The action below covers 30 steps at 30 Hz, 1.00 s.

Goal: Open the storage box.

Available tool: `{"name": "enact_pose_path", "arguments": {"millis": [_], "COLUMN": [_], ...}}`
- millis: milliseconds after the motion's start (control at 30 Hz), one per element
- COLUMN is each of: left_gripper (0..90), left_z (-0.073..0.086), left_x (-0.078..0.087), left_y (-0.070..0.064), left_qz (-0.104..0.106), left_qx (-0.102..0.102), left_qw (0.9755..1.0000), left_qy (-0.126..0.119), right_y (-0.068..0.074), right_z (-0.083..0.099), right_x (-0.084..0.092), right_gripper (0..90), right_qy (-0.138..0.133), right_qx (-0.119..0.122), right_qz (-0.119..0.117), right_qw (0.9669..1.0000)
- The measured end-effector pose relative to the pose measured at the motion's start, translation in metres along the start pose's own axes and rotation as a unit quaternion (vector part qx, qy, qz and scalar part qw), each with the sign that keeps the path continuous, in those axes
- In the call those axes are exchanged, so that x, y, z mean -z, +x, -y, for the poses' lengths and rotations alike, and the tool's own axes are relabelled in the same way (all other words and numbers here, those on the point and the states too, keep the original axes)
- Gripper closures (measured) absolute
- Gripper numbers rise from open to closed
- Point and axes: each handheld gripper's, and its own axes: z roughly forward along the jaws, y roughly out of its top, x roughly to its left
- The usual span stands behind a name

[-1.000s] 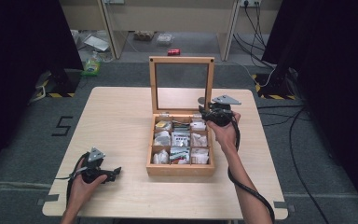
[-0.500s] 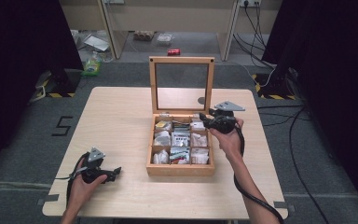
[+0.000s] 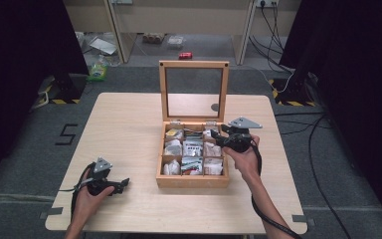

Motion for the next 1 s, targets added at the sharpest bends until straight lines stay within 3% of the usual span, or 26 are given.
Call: {"name": "enact_pose_path", "arguments": {"millis": [167, 667, 1000], "left_gripper": [0.0, 0.0, 0.0], "left_z": [0.0, 0.0, 0.0], "left_x": [0.0, 0.0, 0.0], "left_y": [0.0, 0.0, 0.0], "left_qz": [0.0, 0.0, 0.0], "left_qx": [0.0, 0.0, 0.0], "left_qw": [1.0, 1.0, 1.0], "left_qy": [0.0, 0.0, 0.0], "right_y": [0.008, 0.016, 0.016], "right_z": [0.005, 0.015, 0.024], "right_x": [0.004, 0.009, 0.01], "right_gripper": [47.7, 47.0, 46.5], "right_qy": [0.004, 0.01, 0.038], "right_qx": [0.011, 0.005, 0.012], "right_qz": [-0.002, -0.013, -0.011], "right_qw": [0.9999, 0.9998, 0.9992]}}
